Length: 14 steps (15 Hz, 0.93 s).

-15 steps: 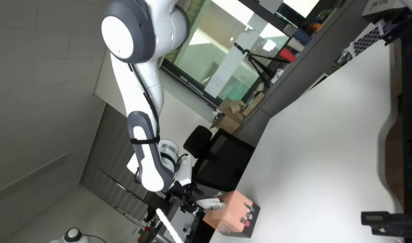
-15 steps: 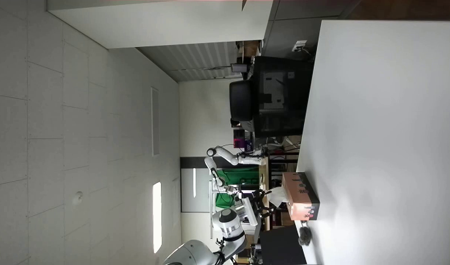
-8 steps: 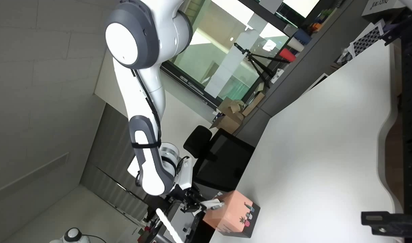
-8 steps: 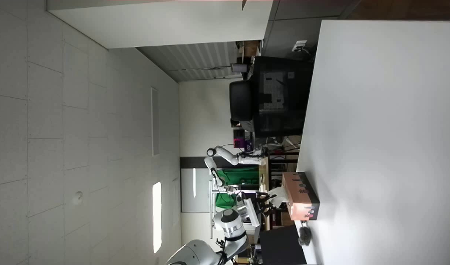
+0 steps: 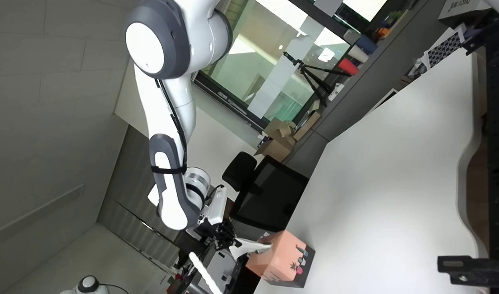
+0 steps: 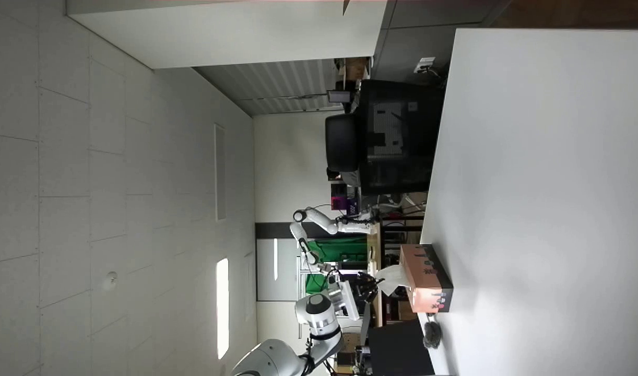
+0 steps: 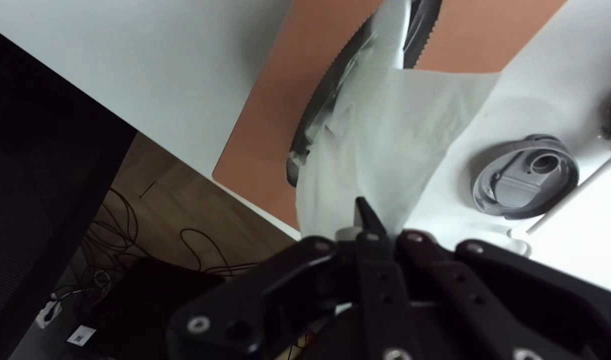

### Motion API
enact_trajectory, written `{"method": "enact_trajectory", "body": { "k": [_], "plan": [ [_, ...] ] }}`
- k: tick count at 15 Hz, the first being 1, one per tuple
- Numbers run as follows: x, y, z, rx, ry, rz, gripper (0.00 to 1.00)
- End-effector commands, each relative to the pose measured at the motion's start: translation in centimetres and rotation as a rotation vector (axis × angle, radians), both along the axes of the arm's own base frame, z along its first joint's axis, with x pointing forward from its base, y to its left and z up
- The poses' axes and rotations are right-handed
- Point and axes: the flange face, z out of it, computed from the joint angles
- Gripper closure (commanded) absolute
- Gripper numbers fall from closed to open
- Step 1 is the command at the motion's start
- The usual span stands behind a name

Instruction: Remove three tissues from the box and put them on the counter

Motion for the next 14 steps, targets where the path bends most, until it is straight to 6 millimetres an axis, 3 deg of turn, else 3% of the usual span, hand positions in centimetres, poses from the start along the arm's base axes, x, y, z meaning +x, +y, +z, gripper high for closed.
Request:
{"method": "enact_trajectory", "body": {
  "k": [1, 8, 11, 14],
  "plan": [
    [0.6, -1.4, 4.7, 0.048, -0.006, -0.040, 1.00],
    [2.1, -7.2, 12.9, 0.030, -0.071, -0.124, 1.00],
    [2.8, -11.1, 14.0, 0.018, -0.073, -0.192, 1.00],
    [3.8, -15.6, 13.5, 0.006, -0.060, -0.264, 1.00]
  ]
}}
